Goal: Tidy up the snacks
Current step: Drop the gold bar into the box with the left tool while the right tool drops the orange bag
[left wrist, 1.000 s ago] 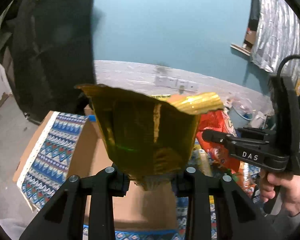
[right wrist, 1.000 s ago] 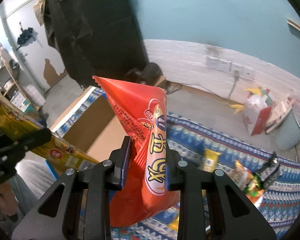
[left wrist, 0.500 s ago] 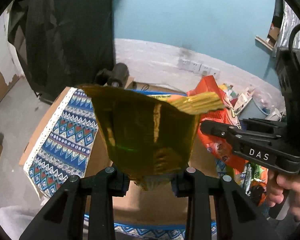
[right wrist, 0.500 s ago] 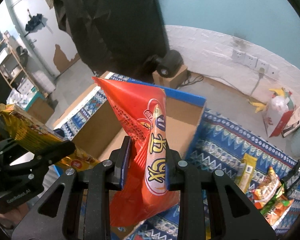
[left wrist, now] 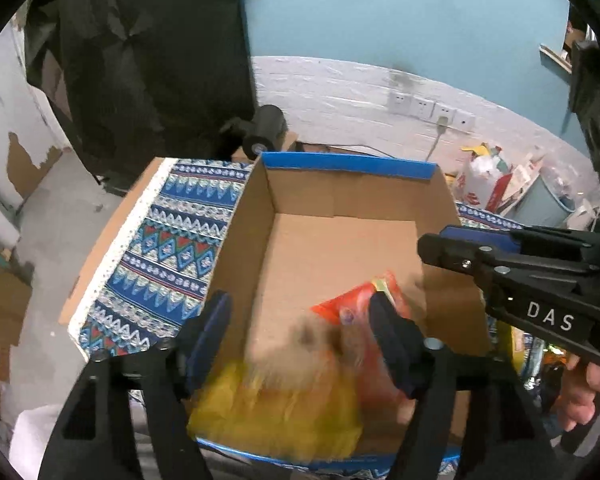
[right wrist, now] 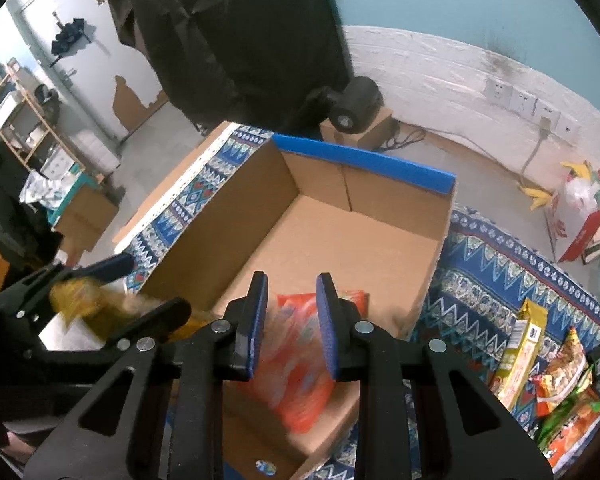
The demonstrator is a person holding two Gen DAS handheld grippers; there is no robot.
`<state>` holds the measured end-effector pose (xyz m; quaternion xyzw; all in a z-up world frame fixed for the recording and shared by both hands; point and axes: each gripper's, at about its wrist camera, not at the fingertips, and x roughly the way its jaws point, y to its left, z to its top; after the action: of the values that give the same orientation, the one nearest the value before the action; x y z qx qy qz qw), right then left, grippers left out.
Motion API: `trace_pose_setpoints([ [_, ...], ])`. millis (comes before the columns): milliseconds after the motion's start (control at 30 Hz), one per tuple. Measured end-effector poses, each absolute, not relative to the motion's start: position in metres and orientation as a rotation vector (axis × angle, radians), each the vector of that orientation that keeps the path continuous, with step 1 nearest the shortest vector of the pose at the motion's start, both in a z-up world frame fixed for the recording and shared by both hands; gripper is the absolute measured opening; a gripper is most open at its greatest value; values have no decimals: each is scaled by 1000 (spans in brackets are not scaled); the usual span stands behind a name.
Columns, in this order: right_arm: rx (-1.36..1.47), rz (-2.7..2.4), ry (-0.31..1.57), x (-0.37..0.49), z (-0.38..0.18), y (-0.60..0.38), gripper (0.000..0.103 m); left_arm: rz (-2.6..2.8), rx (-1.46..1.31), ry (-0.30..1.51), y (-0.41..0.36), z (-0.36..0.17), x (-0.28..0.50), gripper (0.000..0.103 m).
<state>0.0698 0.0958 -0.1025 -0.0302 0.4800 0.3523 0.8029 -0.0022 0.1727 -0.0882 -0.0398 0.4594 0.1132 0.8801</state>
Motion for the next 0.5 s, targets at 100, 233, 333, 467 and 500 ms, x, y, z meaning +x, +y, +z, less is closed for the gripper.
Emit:
trace_pose_setpoints([
  [100, -54, 742, 1022, 70, -99, 91, 36, 237, -74, 956, 171, -87, -2, 80],
  [233, -35, 711, 1017, 71, -93, 77, 57, 211, -85, 970, 165, -87, -1, 80],
  [333, -19, 680, 1019, 70, -90, 62, 64, 179, -99, 955, 159, -82, -2, 80],
  [467, -19, 639, 1012, 68, -84, 40, 64, 132, -124, 928, 148, -72, -2, 80],
  [500, -16, 628, 1010, 67, -83, 32, 64, 132, -117, 928, 144, -72, 0, 80],
])
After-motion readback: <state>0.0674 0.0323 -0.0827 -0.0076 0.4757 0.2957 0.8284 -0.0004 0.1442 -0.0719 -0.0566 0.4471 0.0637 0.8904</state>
